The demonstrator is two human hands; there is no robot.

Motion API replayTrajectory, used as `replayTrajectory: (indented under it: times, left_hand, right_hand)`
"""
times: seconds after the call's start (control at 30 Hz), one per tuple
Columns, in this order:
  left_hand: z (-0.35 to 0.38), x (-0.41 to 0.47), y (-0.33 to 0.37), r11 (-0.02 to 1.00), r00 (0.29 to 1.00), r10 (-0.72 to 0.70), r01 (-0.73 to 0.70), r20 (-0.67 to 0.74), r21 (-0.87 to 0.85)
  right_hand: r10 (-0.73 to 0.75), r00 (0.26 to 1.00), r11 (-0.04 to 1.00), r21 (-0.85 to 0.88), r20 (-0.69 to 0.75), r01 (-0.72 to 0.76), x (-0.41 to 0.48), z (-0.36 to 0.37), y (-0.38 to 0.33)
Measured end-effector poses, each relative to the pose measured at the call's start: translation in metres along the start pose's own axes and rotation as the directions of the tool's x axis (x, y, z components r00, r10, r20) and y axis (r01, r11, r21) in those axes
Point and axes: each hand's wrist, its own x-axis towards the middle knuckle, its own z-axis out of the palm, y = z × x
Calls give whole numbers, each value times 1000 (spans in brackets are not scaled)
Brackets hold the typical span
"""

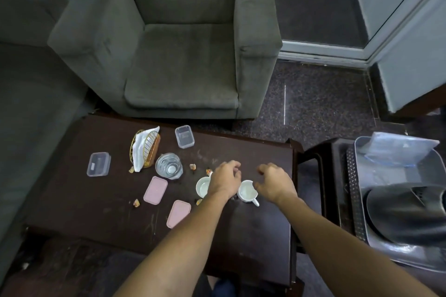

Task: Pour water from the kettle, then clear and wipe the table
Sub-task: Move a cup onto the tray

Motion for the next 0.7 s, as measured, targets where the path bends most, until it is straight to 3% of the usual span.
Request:
replayTrajectory:
  times: [0.27, 0.7]
  left_hand:
    - [37, 13, -27, 998, 993, -53, 49, 109, 38]
    - [61, 6, -46, 994, 979, -111, 111, 168, 9]
  right_hand:
    - [60, 996, 996, -76, 61, -55, 10, 56, 3]
    - [48, 998, 999, -23, -36, -48, 9, 95, 9]
